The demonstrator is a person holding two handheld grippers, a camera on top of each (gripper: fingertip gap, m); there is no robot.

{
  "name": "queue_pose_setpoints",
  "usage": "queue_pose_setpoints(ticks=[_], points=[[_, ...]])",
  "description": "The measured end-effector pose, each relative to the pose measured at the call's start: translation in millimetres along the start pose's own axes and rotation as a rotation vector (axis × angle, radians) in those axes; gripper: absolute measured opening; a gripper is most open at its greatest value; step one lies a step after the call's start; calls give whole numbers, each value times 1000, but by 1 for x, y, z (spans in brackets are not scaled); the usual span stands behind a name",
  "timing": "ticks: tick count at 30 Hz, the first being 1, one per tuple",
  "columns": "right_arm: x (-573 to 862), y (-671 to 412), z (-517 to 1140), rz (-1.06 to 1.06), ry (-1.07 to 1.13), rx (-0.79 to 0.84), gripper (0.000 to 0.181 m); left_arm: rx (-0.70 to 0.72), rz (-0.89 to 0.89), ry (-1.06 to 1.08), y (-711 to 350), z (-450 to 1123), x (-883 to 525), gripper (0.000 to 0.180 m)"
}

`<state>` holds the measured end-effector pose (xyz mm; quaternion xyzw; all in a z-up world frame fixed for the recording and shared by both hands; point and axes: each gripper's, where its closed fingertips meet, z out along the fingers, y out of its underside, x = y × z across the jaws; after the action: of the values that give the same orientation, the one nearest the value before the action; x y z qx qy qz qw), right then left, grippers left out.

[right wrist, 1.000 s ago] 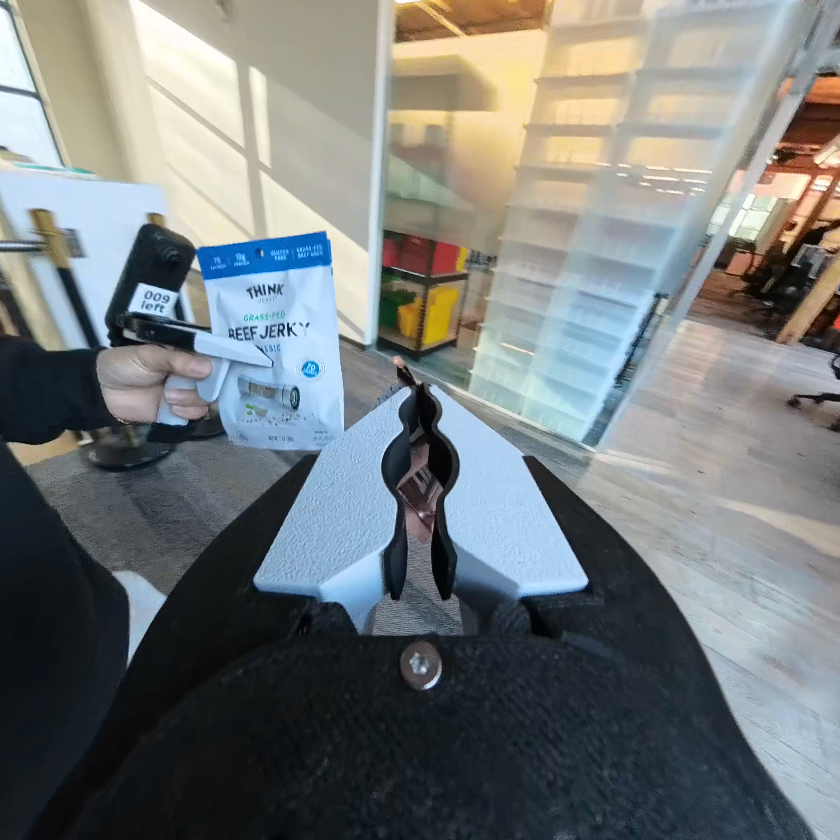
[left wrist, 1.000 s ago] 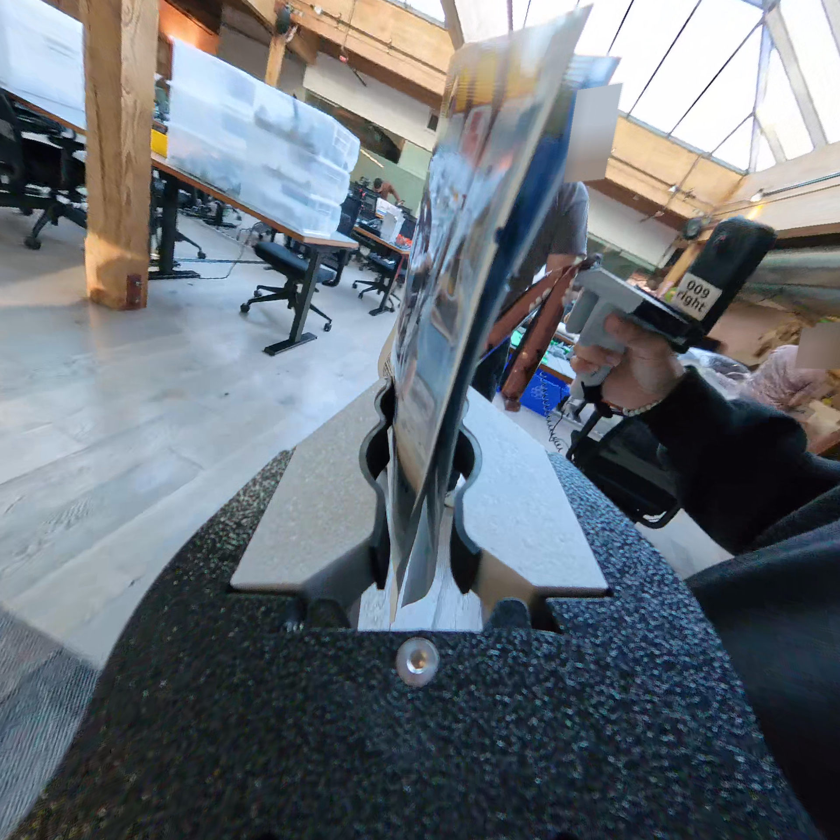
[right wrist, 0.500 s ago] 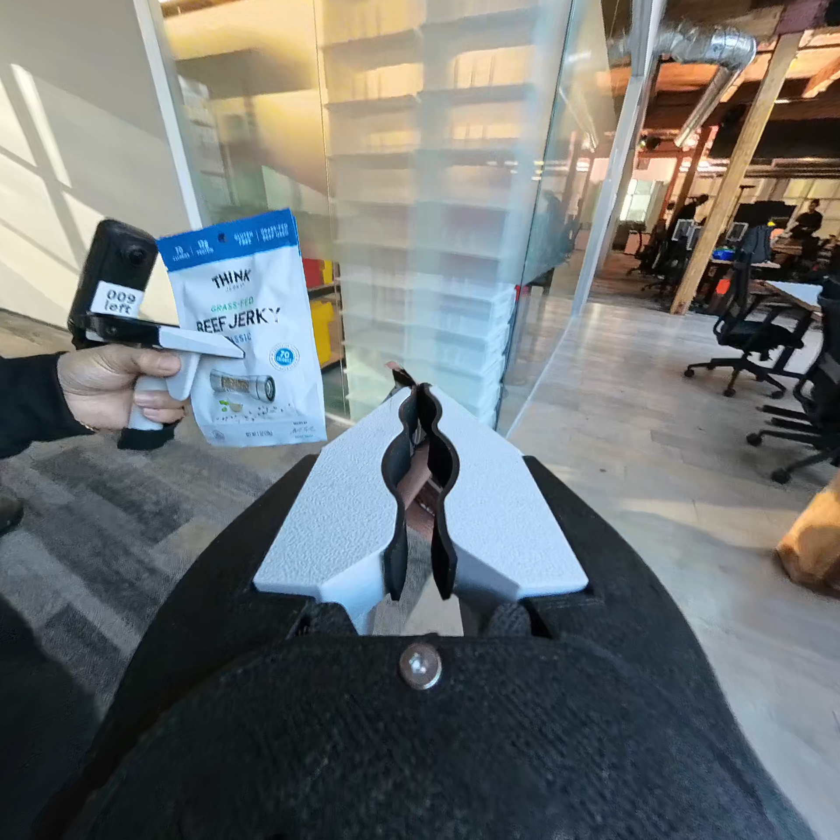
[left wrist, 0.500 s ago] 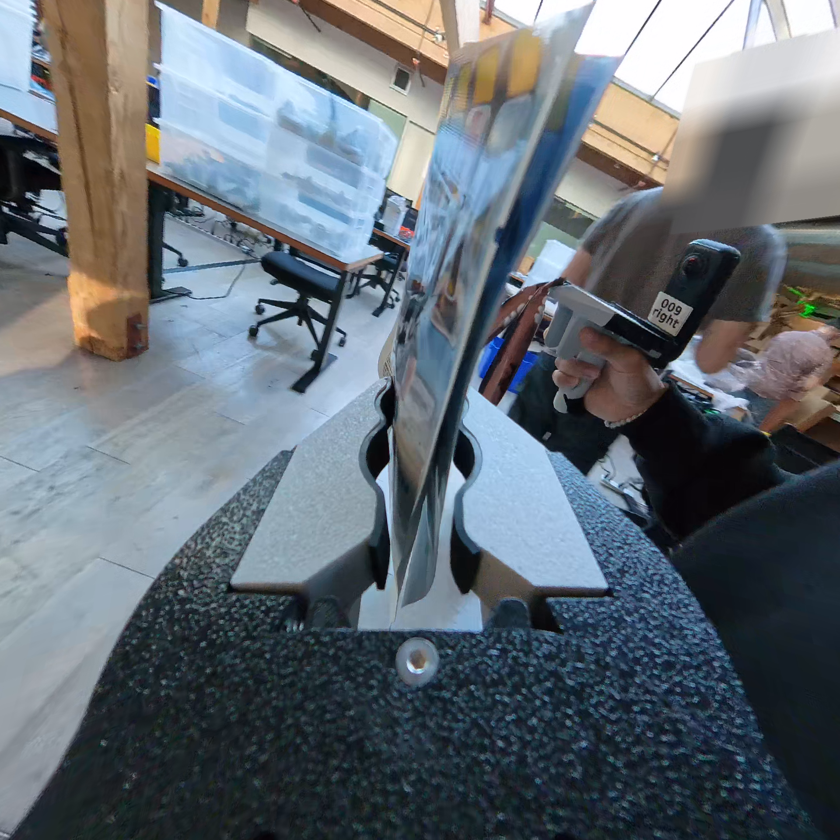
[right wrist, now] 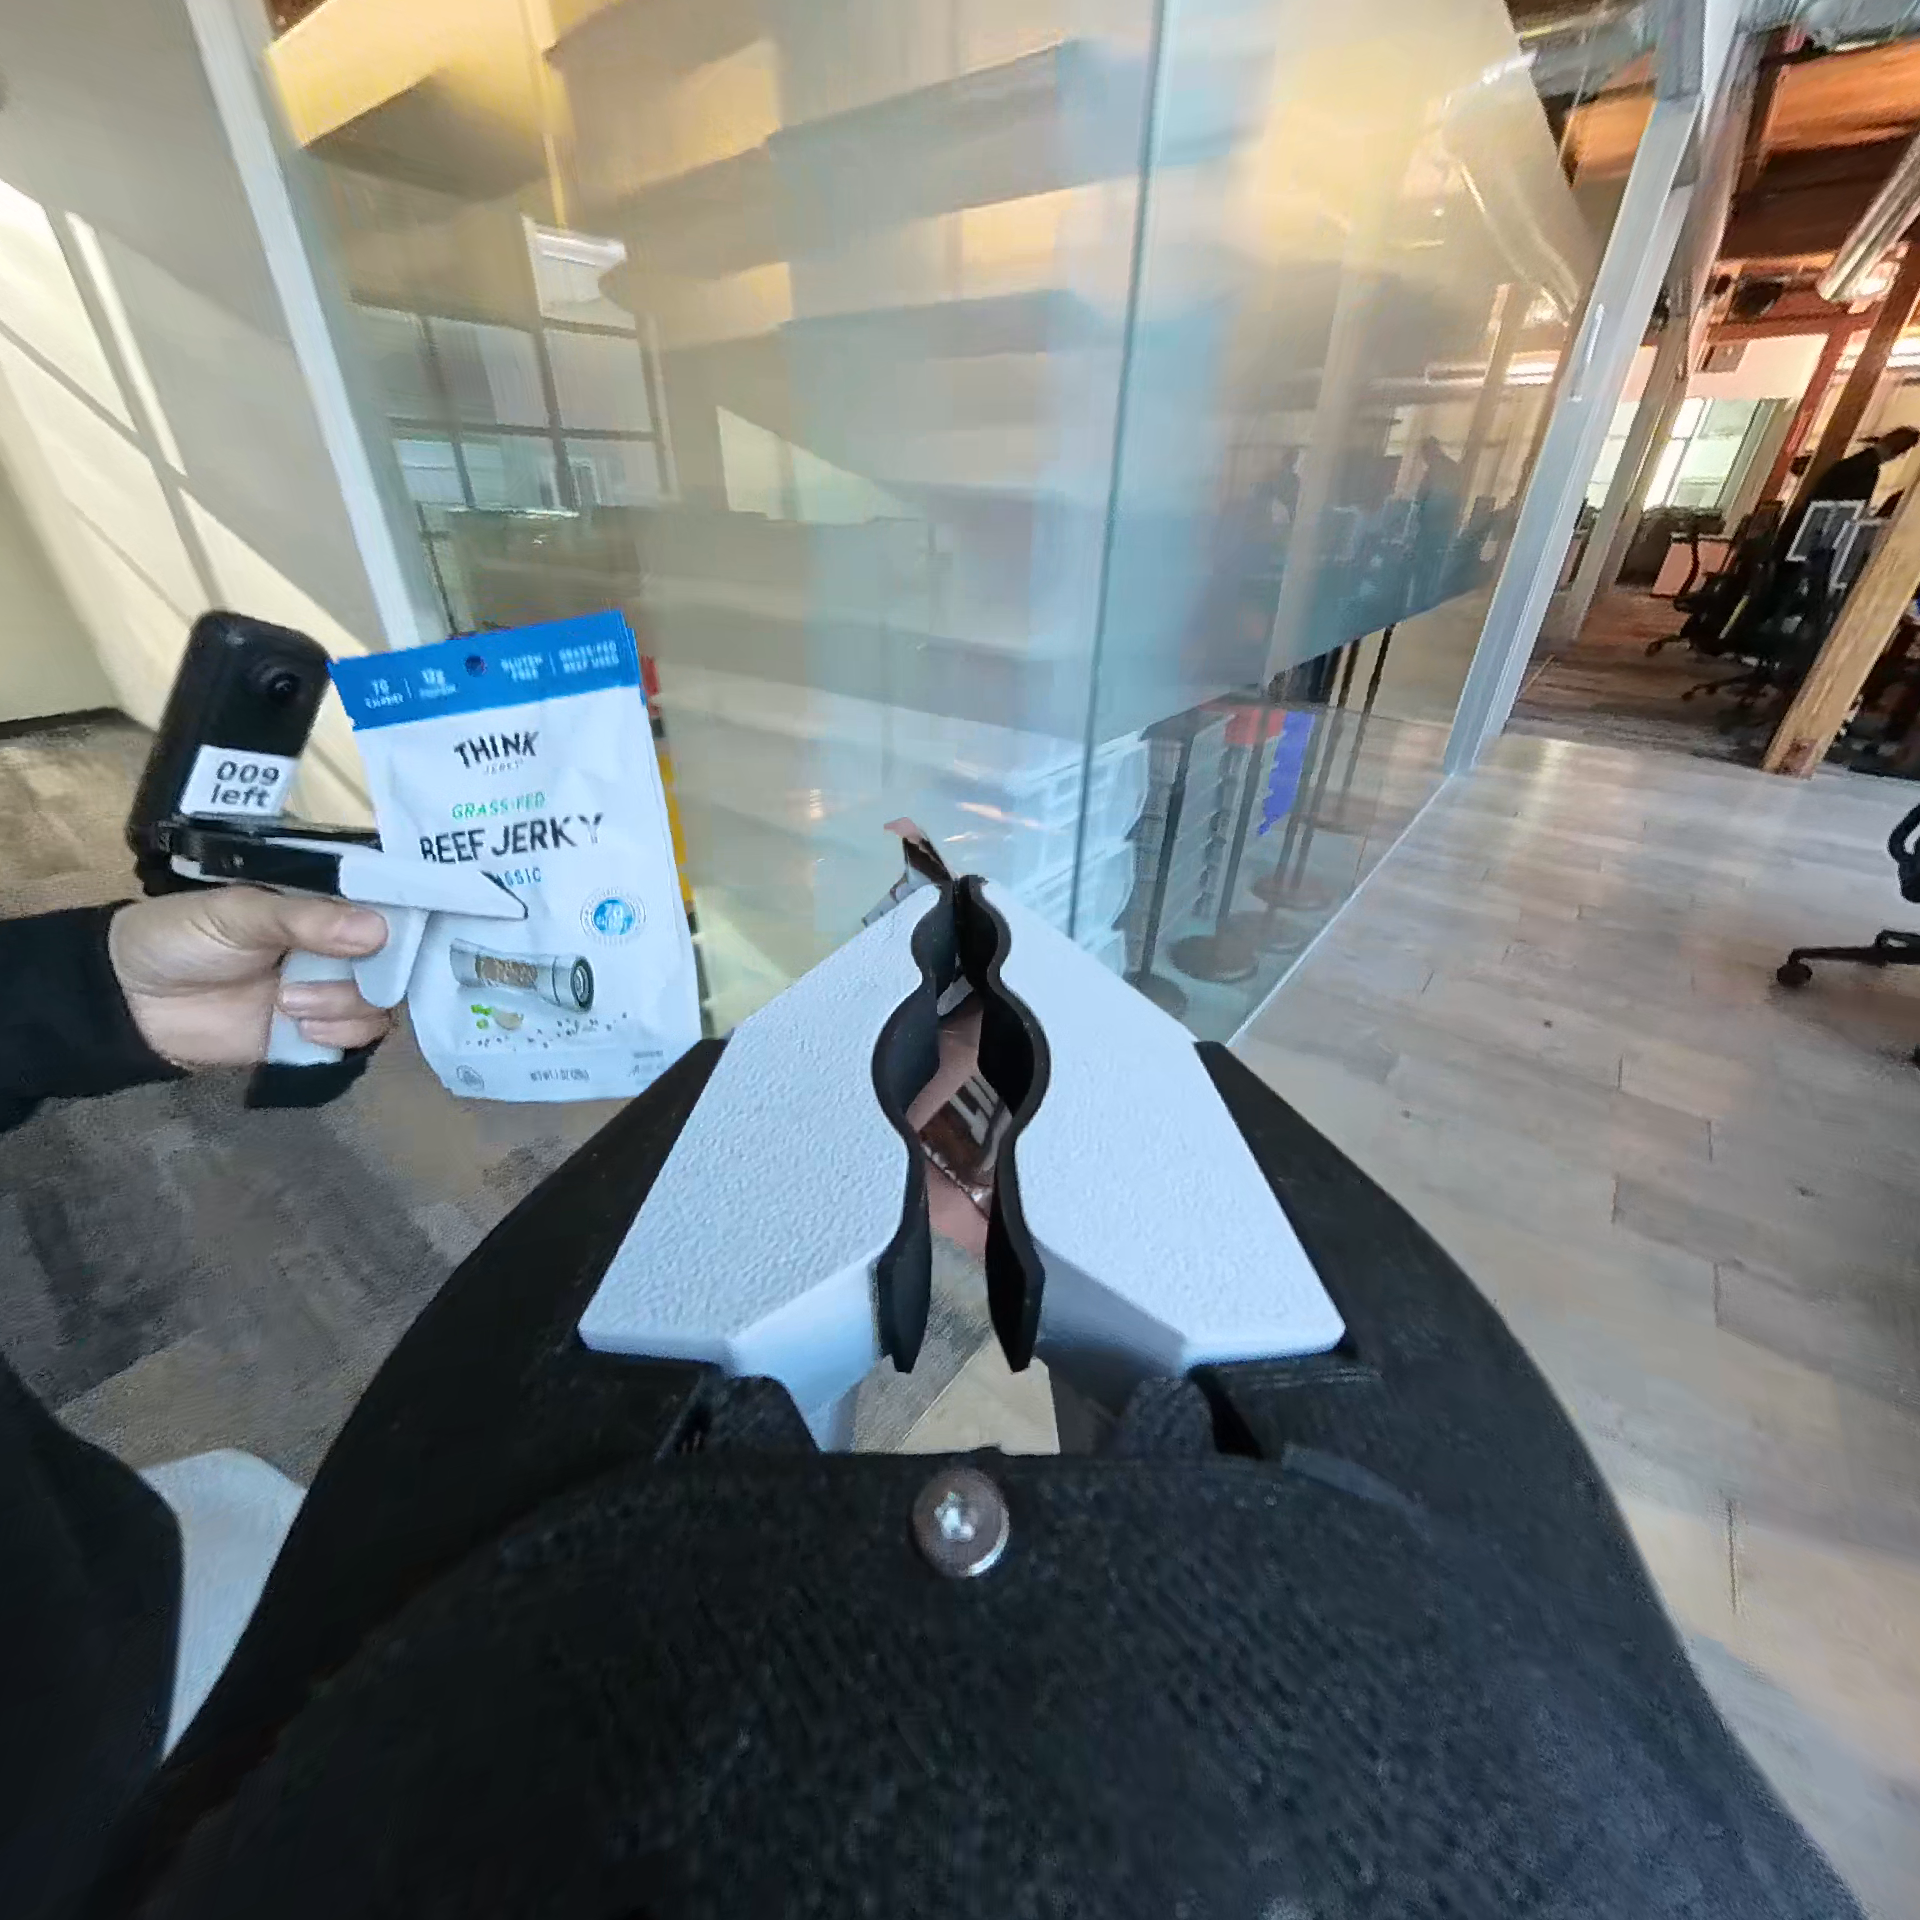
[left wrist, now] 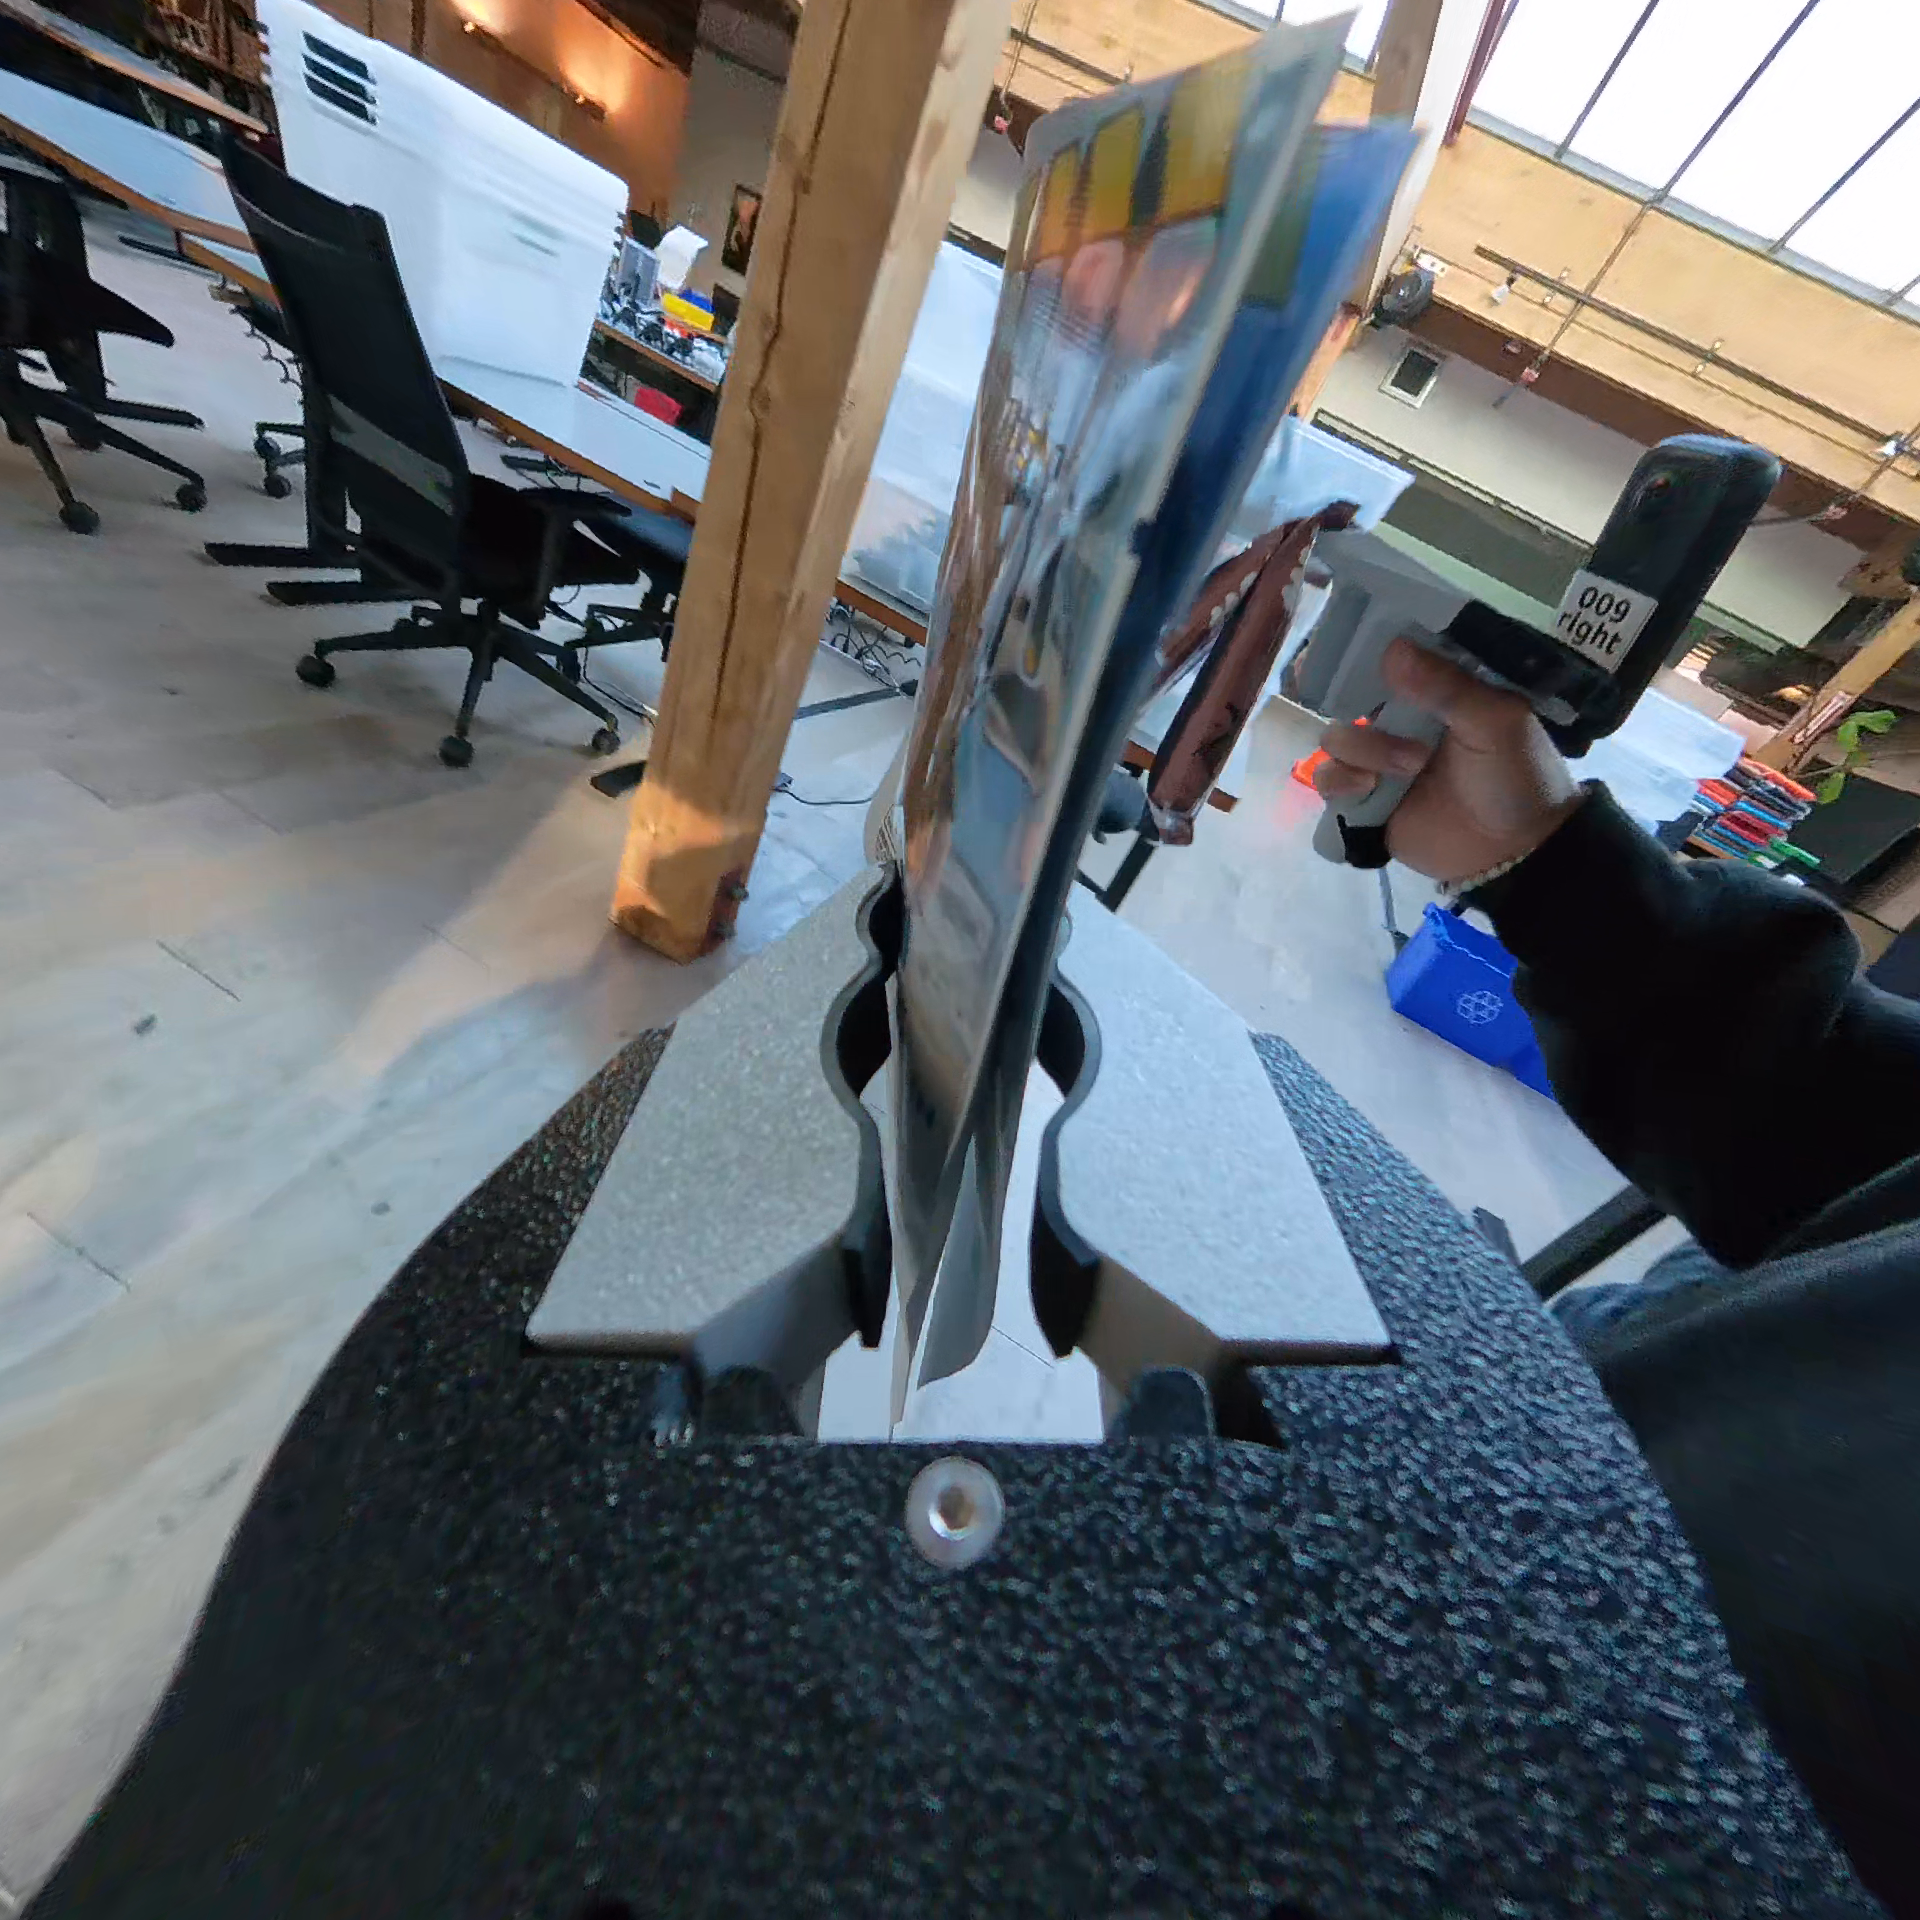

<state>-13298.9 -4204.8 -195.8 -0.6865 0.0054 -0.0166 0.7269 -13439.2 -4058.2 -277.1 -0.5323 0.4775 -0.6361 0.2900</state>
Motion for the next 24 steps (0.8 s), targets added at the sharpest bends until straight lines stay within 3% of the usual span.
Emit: queue_pose_setpoints(ticks=[16, 24], points=[[502, 46, 413, 46, 167, -28, 0, -101, 102, 184, -252, 433, -489, 20], [760, 68, 667, 115, 11, 17, 0, -75, 84, -5, -367, 583, -774, 21]])
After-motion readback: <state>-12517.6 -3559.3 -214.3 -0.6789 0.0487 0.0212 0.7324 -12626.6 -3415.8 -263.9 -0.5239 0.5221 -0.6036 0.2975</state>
